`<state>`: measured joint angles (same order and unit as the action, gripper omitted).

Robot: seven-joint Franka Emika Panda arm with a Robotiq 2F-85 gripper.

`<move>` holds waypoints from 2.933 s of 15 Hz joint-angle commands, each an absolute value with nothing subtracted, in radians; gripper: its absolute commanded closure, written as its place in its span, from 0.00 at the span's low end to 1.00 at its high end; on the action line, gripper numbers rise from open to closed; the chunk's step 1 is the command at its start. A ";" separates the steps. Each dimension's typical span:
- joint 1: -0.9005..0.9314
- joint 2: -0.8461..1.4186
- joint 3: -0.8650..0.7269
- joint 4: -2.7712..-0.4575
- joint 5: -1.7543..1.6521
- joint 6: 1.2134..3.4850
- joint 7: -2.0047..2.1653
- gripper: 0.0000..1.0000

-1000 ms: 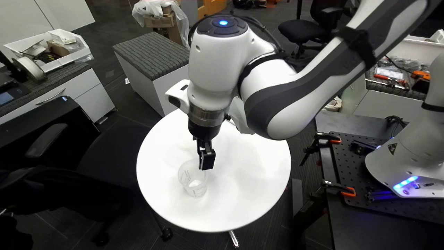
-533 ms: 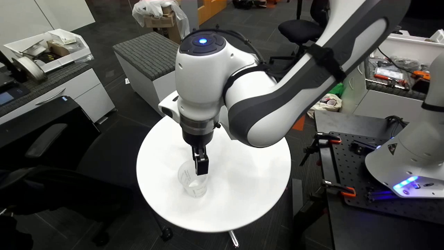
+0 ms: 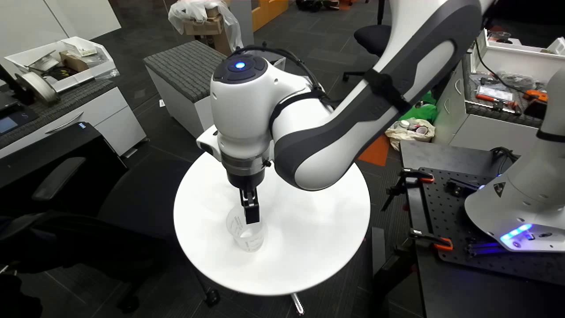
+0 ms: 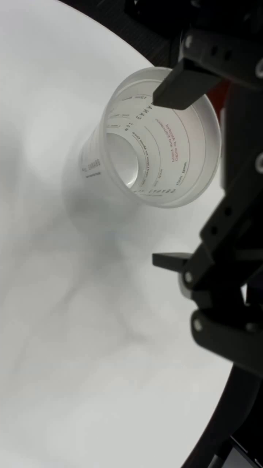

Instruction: Move the cup to the right

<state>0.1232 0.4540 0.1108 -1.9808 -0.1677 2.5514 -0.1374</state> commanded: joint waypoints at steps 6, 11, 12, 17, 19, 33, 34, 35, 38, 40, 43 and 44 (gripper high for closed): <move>0.100 0.526 0.112 -1.875 -0.152 2.450 -0.182 0.00; 0.091 0.562 0.119 -1.828 -0.136 2.434 -0.194 0.00; 0.090 0.570 0.120 -1.819 -0.134 2.429 -0.194 0.00; 0.089 0.614 0.124 -1.769 -0.121 2.395 -0.198 0.00; 0.089 0.628 0.124 -1.750 -0.117 2.380 -0.197 0.00; 0.097 0.654 0.119 -1.694 -0.121 2.323 -0.187 1.00; 0.098 0.654 0.119 -1.692 -0.121 2.320 -0.187 1.00; 0.098 0.654 0.121 -1.685 -0.118 2.316 -0.186 1.00; 0.103 0.643 0.123 -1.683 -0.116 2.290 -0.177 0.99; 0.107 0.627 0.124 -1.692 -0.116 2.277 -0.168 0.99; 0.108 0.593 0.132 -1.715 -0.104 2.261 -0.165 0.99; 0.113 0.583 0.130 -1.721 -0.104 2.250 -0.153 0.99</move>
<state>0.1057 0.6358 0.1251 -1.7002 -0.1305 2.3092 -0.1559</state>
